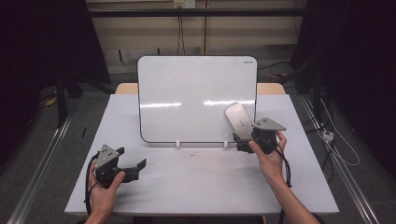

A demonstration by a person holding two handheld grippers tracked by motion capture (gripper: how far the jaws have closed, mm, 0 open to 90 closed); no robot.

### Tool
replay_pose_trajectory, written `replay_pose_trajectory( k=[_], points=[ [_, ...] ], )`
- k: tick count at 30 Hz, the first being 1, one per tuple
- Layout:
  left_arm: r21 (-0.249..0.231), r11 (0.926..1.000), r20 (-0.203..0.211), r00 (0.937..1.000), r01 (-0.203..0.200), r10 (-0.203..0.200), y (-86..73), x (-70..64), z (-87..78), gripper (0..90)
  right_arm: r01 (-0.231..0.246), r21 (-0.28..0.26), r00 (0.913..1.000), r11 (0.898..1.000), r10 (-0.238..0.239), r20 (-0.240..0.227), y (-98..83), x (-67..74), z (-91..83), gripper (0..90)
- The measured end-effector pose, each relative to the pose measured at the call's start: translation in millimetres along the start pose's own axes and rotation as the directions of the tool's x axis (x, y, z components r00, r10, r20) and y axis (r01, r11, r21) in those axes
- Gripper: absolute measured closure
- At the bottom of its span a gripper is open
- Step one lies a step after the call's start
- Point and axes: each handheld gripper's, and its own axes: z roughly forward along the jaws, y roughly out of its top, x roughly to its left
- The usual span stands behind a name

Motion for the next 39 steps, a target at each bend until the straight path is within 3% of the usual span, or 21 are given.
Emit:
replay_pose_trajectory(
  k=[4, 7, 12, 18, 25, 29, 32, 35, 39],
  points=[
    [0.007, 0.9998, 0.005, 0.9998, -0.021, 0.021, 1.0, -1.5, 1.9, 5.1, -0.008, -0.007, 0.9998, 1.0, 0.008, 0.019, -7.2, -4.9, -8.9, 5.7],
    [0.004, 0.9998, 0.007, 0.9998, -0.018, 0.018, 1.4, -2.1, 3.0, 5.1, -0.02, -0.007, 0.9998, 1.0, 0.02, 0.004, -12.2, -7.3, -14.4, 5.7],
    [0.0, 1.0, -0.006, 1.0, -0.007, 0.007, 1.6, -0.5, 2.7, 5.1, -0.01, 0.014, 0.9995, 1.0, 0.01, 0.031, -22.1, -8.3, -21.2, 7.0],
    [-0.013, 0.9999, -0.024, 0.9997, 0.003, -0.003, 1.8, 1.0, 1.2, 5.1, -0.023, -0.004, 0.9994, 1.0, 0.023, 0.025, -32.7, -8.9, -29.5, 8.4],
    [-0.006, 1.0, -0.037, 0.9993, -0.007, 0.007, 1.8, 2.2, 0.8, 5.1, -0.028, 0.001, 0.9993, 1.0, 0.028, 0.024, -47.2, -10.5, -41.4, 9.0],
    [-0.008, 1.0, -0.049, 0.9988, -0.003, 0.002, 1.2, 3.7, -1.2, 5.1, -0.057, -0.011, 0.998, 0.998, 0.057, 0.029, -62.6, -11.2, -47.2, 9.0],
    [-0.017, 0.9998, -0.046, 0.9989, 0.013, -0.014, 1.4, 3.0, -0.9, 5.1, -0.077, -0.024, 0.996, 0.997, 0.078, 0.044, -68.1, -12.6, -52.2, 9.1],
    [-0.018, 0.9998, -0.037, 0.9993, 0.003, -0.003, 2.2, 1.8, -2.1, 5.1, -0.068, -0.041, 0.9958, 0.997, 0.071, 0.059, -69.5, -11.4, -55.8, 8.7],
    [-0.018, 0.9998, -0.029, 0.9996, -0.002, 0.001, 2.0, 1.3, -1.9, 5.1, -0.068, -0.02, 0.9961, 0.997, 0.069, 0.054, -71.4, -10.7, -52.7, 8.6]
  ],
)
